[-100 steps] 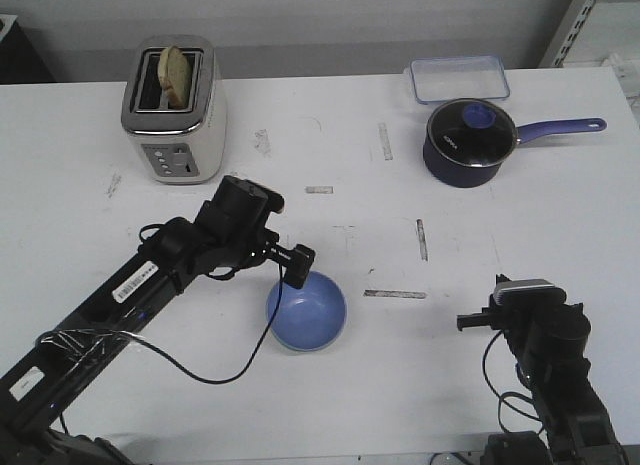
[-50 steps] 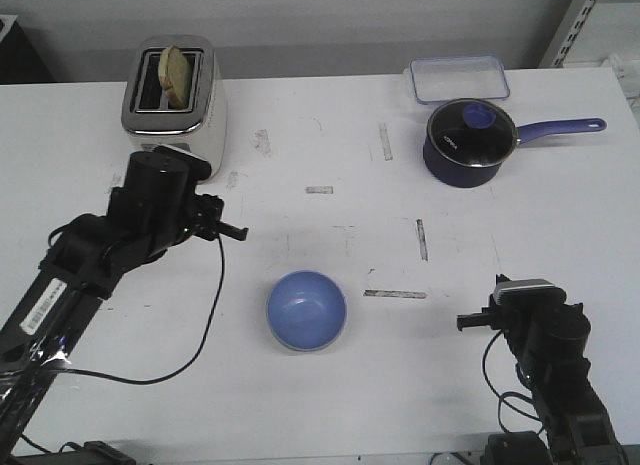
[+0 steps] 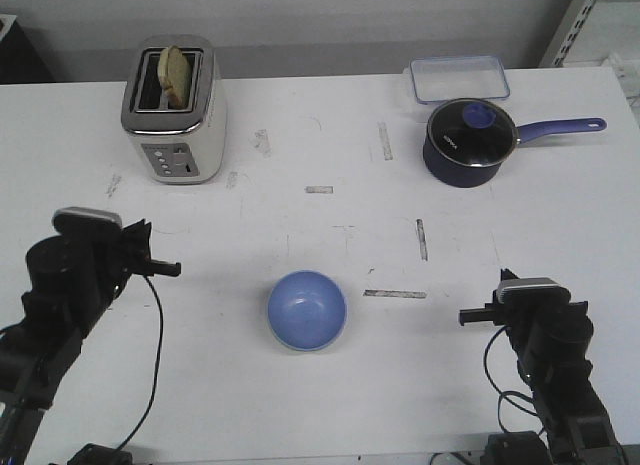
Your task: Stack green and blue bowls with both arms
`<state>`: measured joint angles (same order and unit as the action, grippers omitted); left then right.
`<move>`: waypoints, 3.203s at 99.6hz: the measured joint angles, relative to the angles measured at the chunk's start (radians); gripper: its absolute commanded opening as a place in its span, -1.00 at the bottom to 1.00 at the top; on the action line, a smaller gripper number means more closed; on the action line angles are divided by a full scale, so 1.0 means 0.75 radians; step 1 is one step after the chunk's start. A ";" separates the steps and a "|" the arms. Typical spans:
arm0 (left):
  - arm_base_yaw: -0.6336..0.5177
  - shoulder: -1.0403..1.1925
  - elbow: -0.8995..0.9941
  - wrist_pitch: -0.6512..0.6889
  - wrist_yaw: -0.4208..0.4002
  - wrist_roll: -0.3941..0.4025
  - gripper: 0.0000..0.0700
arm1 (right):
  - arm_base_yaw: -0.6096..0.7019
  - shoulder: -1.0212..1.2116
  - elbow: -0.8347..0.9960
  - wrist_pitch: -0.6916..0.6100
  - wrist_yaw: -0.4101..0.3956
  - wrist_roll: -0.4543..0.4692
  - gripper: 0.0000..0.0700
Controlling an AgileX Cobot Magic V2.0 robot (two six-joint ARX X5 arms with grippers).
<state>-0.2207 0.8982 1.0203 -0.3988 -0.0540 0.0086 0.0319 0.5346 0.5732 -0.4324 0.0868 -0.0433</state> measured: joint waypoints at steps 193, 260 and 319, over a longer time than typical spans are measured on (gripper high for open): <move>0.296 -0.955 -0.794 0.212 0.000 -0.065 -1.00 | -0.043 -0.415 -0.023 -0.134 0.025 0.040 -1.00; 0.249 -1.191 -1.315 0.626 0.003 -0.066 -1.00 | -0.043 -0.415 -0.023 -0.133 0.025 0.040 -1.00; 0.249 -1.191 -1.315 0.625 0.003 -0.066 -1.00 | -0.043 -0.415 -0.023 -0.133 0.025 0.040 -1.00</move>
<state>-0.0341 0.0051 0.0338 0.0700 -0.0517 -0.0406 -0.0002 0.2234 0.5560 -0.5323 0.1059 -0.0132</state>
